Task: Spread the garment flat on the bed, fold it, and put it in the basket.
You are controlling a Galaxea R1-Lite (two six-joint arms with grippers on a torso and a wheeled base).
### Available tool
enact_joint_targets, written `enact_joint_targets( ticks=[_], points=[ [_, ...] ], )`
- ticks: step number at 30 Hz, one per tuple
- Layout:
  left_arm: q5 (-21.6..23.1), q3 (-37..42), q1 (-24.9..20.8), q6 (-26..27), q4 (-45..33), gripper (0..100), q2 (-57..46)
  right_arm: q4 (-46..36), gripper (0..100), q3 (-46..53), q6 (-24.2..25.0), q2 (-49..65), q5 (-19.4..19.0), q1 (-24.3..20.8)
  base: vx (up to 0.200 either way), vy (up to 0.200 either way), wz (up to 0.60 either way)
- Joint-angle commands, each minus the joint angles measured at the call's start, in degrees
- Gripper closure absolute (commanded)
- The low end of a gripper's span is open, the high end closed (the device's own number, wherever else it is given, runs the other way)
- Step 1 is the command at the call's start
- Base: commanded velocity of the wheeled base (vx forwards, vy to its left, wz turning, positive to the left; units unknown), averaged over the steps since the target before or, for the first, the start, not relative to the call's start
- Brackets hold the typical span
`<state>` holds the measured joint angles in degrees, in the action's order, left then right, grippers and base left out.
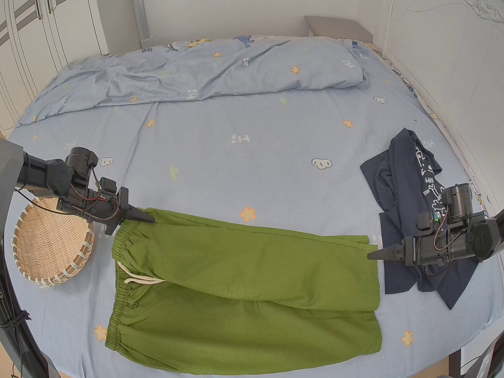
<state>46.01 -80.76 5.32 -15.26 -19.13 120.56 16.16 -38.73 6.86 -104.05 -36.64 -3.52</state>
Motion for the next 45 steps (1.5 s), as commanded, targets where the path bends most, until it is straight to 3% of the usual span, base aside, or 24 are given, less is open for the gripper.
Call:
enact_joint_targets(
  ticks=[1,16,25,40,41,45],
  points=[
    [0.1,0.0,0.0,-0.1,1.7,100,-5.0,0.1,0,0.0,0.0,0.0,0.0,0.1,0.0,0.0,0.0],
    [0.1,2.1,-0.2,-0.7,3.5,100,-7.4,2.3,0,-3.8,0.5,-1.9,-0.2,0.3,0.0,0.0,0.0],
    [0.0,2.1,-0.1,-0.6,3.5,100,-7.0,2.7,0,-8.0,0.2,-9.1,-0.4,-0.3,0.0,0.0,0.0],
    [0.0,1.9,0.0,-0.6,3.5,100,-6.8,3.1,0,-6.3,0.3,-7.5,-0.1,-1.7,0.0,0.0,0.0],
    [0.0,1.9,0.0,-0.6,3.6,100,-6.8,3.2,100,-6.1,0.3,-7.0,-0.1,-1.7,0.0,0.0,0.0],
    [0.0,1.9,0.0,-0.6,3.5,100,-6.7,3.1,100,-5.9,0.3,-6.3,-0.1,-1.3,0.0,0.0,0.0]
  ],
)
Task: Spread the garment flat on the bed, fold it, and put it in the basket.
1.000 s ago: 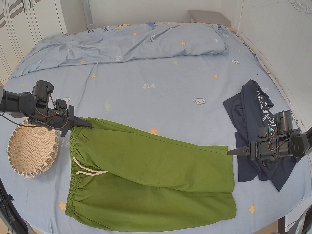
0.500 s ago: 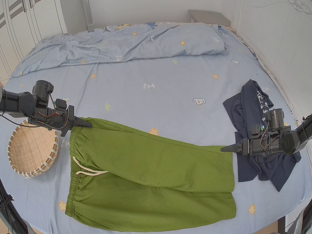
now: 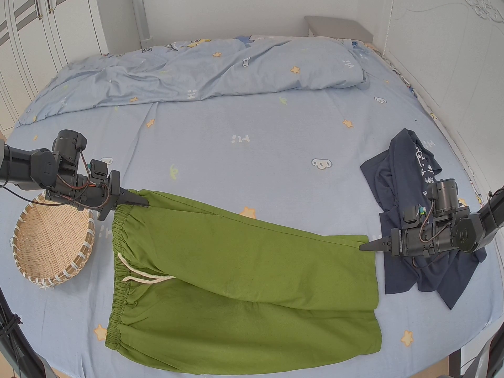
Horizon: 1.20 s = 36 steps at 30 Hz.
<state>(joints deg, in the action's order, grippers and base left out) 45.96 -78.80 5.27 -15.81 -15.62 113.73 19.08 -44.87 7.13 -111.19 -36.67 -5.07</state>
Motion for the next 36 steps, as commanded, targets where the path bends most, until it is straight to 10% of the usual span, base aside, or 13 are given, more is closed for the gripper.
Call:
enact_joint_targets(
  ticks=[1,20,36],
  points=[
    [0.0,0.0,0.1,0.0,0.1,100,0.1,0.2,100,0.2,0.0,0.9,-0.1,0.3,0.0,0.0,0.0],
    [0.0,0.0,-0.1,0.5,0.1,100,-0.7,-0.1,100,-1.3,0.3,9.7,0.9,0.1,0.0,0.0,0.0],
    [-0.8,-0.6,0.9,1.7,11.7,100,-0.3,-13.5,100,-32.2,0.3,3.6,3.6,-3.0,0.0,0.0,0.0]
  ],
)
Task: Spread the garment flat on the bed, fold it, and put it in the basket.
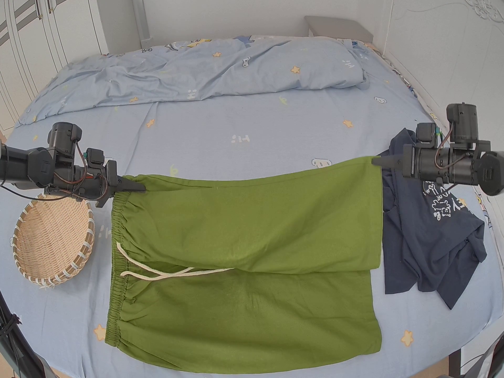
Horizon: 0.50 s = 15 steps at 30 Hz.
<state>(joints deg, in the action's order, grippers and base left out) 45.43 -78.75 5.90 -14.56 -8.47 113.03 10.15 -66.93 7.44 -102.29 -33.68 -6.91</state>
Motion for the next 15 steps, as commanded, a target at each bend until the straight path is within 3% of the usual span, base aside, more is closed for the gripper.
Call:
enact_joint_targets(
  ticks=[1,15],
  points=[
    [-0.3,-0.6,0.3,0.5,5.2,100,0.5,-5.1,100,-11.2,-0.1,-5.6,0.8,-1.2,0.0,0.0,0.0],
    [-0.3,-0.9,2.7,0.5,11.6,100,3.1,-6.2,100,-29.8,-0.4,-17.3,3.3,-1.9,0.0,0.0,0.0]
  ],
)
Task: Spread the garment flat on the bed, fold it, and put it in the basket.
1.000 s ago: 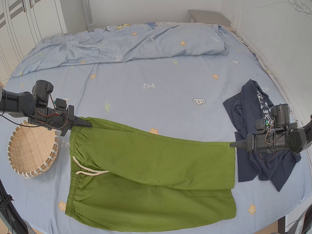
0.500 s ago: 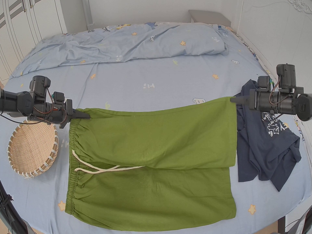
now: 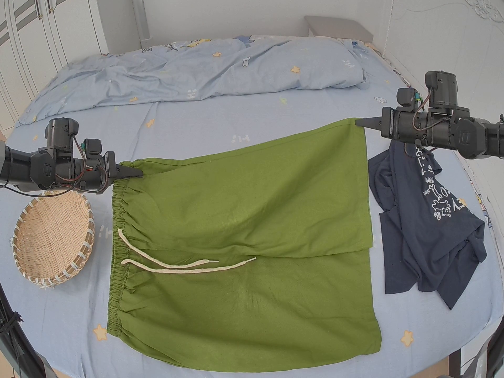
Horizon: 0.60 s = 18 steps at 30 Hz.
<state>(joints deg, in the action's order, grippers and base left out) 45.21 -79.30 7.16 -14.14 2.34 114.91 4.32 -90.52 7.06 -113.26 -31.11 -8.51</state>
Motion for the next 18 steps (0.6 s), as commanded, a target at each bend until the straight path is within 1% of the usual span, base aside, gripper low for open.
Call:
enact_joint_targets(
  ticks=[1,5,10,11,13,18],
  points=[
    [0.0,-0.3,1.6,0.2,1.4,100,1.6,-0.4,100,-7.5,-0.2,-7.1,0.7,-0.3,0.0,0.0,0.0],
    [-0.1,-0.2,1.8,0.1,4.2,100,2.6,-1.6,100,-12.3,-0.2,-10.3,0.7,-0.7,0.0,0.0,0.0],
    [-1.5,-1.3,1.7,0.1,4.9,100,4.2,-3.6,100,-16.8,-0.2,-12.9,0.8,-0.9,0.0,0.0,0.0],
    [-2.9,-3.1,1.5,0.1,5.3,100,5.7,-3.7,100,-19.3,-0.1,-14.5,0.9,-0.9,0.0,0.0,0.0],
    [-4.1,-5.1,1.5,0.0,5.3,100,7.2,-4.8,100,-21.5,-0.1,-16.1,1.5,-0.9,0.0,0.0,0.0],
    [-4.5,-6.6,1.6,-0.4,5.1,100,8.6,-7.0,100,-24.1,-0.2,-17.6,2.0,-1.2,0.0,0.0,0.0]
  ],
)
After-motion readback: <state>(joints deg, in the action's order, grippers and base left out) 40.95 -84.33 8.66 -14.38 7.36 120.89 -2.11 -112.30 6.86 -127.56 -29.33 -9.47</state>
